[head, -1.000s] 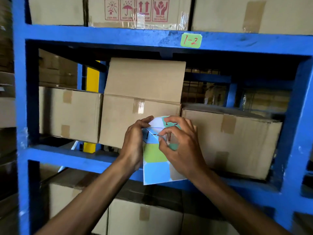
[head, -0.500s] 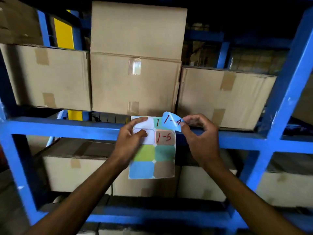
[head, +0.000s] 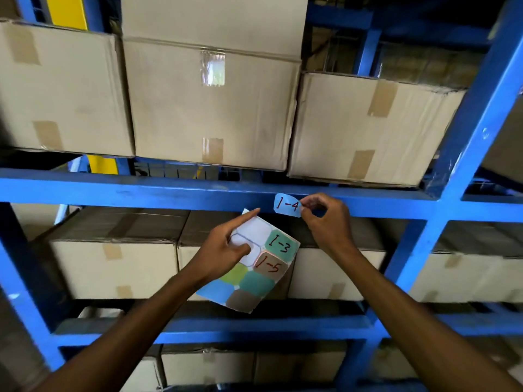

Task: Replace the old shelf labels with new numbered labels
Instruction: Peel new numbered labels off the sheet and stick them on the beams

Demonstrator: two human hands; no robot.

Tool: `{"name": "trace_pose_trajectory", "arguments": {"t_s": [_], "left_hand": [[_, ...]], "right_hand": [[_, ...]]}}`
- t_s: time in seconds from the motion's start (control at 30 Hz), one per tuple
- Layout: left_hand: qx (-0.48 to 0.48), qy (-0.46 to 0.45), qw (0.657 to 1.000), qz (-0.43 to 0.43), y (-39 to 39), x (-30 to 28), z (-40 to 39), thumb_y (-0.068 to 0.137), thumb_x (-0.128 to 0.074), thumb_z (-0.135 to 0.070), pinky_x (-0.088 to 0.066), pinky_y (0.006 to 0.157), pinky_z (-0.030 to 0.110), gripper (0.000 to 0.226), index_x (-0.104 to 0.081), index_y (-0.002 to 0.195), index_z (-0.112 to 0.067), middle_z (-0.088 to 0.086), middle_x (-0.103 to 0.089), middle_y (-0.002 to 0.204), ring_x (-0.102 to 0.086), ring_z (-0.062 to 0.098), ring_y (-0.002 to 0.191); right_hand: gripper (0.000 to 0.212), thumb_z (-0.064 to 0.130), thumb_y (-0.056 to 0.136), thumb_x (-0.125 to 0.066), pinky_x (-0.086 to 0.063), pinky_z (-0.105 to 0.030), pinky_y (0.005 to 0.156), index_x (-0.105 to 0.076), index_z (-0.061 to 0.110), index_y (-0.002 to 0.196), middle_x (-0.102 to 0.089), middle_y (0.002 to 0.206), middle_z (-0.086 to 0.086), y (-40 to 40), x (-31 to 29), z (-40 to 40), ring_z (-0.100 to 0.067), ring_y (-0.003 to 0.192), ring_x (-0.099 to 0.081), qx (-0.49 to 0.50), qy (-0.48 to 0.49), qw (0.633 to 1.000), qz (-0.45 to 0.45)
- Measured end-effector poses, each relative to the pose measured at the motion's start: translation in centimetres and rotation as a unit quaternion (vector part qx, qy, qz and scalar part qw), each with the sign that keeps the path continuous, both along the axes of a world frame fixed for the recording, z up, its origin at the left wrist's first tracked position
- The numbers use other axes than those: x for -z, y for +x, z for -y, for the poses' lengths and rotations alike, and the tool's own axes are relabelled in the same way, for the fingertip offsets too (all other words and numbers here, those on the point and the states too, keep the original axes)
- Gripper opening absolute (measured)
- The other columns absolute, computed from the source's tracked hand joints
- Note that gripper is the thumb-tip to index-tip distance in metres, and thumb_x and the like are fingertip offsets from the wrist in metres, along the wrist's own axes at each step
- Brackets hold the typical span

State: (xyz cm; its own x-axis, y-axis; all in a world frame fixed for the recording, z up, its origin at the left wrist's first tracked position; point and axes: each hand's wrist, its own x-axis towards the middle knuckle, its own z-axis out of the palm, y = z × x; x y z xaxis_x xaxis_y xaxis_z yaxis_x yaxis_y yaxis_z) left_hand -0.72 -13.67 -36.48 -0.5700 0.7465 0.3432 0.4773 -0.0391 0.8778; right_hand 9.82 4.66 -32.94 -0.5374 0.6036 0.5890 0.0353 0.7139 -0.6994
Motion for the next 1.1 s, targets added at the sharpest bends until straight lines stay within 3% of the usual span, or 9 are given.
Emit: {"name": "trace_pose_trajectory", "arguments": {"t_s": [0.13,0.2,0.3,0.43,0.57,0.63,0.77,0.93,1.1], "left_hand": [[0.028,-0.028,0.999,-0.021,-0.4,0.6,-1.4,0.079,-0.052,0.012,-0.050,0.079,0.011,0.077,-0.043,0.134,-0.041,-0.005,-0.059,0.126,-0.059,-0.003,0.103],[0.031,-0.042,0.998,-0.036,-0.7,0.8,-2.2,0.079,-0.052,0.009,-0.051,0.081,0.016,0.076,-0.041,0.137,-0.040,-0.002,-0.059,0.128,-0.059,0.005,0.108],[0.028,-0.060,0.996,-0.067,-1.2,1.0,-3.2,0.080,-0.053,0.007,-0.051,0.081,0.021,0.075,-0.038,0.141,-0.035,0.003,-0.058,0.129,-0.059,0.015,0.107],[0.009,-0.080,0.991,-0.111,-1.9,1.4,-4.4,0.083,-0.057,0.003,-0.047,0.066,0.004,0.075,-0.032,0.145,-0.032,0.004,-0.056,0.129,-0.055,0.009,0.100],[-0.018,-0.093,0.986,-0.136,-2.6,1.5,-5.0,0.084,-0.059,-0.002,-0.050,0.079,0.014,0.077,-0.026,0.147,-0.031,0.007,-0.057,0.129,-0.055,0.007,0.099],[-0.016,-0.098,0.986,-0.135,-2.8,1.5,-5.1,0.084,-0.059,-0.003,-0.054,0.087,0.027,0.077,-0.025,0.147,-0.031,0.008,-0.057,0.132,-0.057,0.011,0.106],[-0.009,-0.096,0.984,-0.148,-2.9,1.7,-5.6,0.084,-0.059,-0.003,-0.051,0.070,0.010,0.076,-0.027,0.146,-0.033,0.008,-0.058,0.129,-0.056,0.009,0.099],[-0.009,-0.098,0.983,-0.153,-2.8,1.7,-5.9,0.085,-0.059,-0.004,-0.055,0.073,0.020,0.076,-0.025,0.147,-0.032,0.010,-0.055,0.134,-0.058,0.016,0.107],[-0.009,-0.098,0.983,-0.157,-2.8,1.8,-6.2,0.085,-0.059,-0.004,-0.049,0.065,0.007,0.076,-0.024,0.147,-0.031,0.010,-0.055,0.134,-0.054,0.007,0.098]], "right_hand": [[0.006,0.011,0.081,-0.067,-0.055,-0.029,0.074,-0.068,0.012,0.087,-0.070,0.092,-0.007,-0.7,0.5,-0.6,-0.014,0.085,-0.062,-0.004,0.007,1.000,0.019],[0.006,0.013,0.082,-0.067,-0.055,-0.032,0.076,-0.068,0.013,0.087,-0.070,0.095,-0.007,-0.9,0.6,-0.7,-0.015,0.088,-0.062,-0.004,0.014,1.000,0.026],[0.007,0.013,0.082,-0.066,-0.051,-0.023,0.073,-0.069,0.013,0.089,-0.068,0.097,-0.008,-1.3,0.9,-0.8,-0.014,0.090,-0.060,-0.008,0.021,0.999,0.030],[0.010,0.012,0.083,-0.066,-0.043,-0.011,0.068,-0.070,0.012,0.091,-0.068,0.098,-0.008,-1.7,1.1,-1.0,-0.012,0.087,-0.059,-0.010,0.027,0.999,0.028],[0.012,0.011,0.082,-0.066,-0.040,-0.006,0.066,-0.070,0.012,0.094,-0.068,0.098,-0.008,-2.0,1.2,-1.4,-0.011,0.088,-0.058,-0.003,0.035,0.999,0.025],[0.012,0.010,0.082,-0.066,-0.042,-0.007,0.068,-0.070,0.011,0.094,-0.069,0.098,-0.008,-2.0,1.3,-1.6,-0.011,0.088,-0.059,-0.005,0.039,0.999,0.022],[0.012,0.010,0.083,-0.066,-0.043,-0.009,0.069,-0.070,0.010,0.095,-0.069,0.099,-0.009,-2.2,1.6,-1.9,-0.011,0.088,-0.059,-0.015,0.045,0.999,0.023],[0.010,0.010,0.082,-0.066,-0.042,-0.007,0.066,-0.069,0.011,0.092,-0.069,0.098,-0.007,-2.3,1.8,-2.4,-0.008,0.085,-0.057,-0.022,0.047,0.998,0.025],[0.009,0.012,0.082,-0.066,-0.040,-0.005,0.060,-0.069,0.013,0.091,-0.069,0.097,-0.005,-2.3,2.4,-2.7,-0.004,0.081,-0.055,-0.025,0.050,0.998,0.035]]}}
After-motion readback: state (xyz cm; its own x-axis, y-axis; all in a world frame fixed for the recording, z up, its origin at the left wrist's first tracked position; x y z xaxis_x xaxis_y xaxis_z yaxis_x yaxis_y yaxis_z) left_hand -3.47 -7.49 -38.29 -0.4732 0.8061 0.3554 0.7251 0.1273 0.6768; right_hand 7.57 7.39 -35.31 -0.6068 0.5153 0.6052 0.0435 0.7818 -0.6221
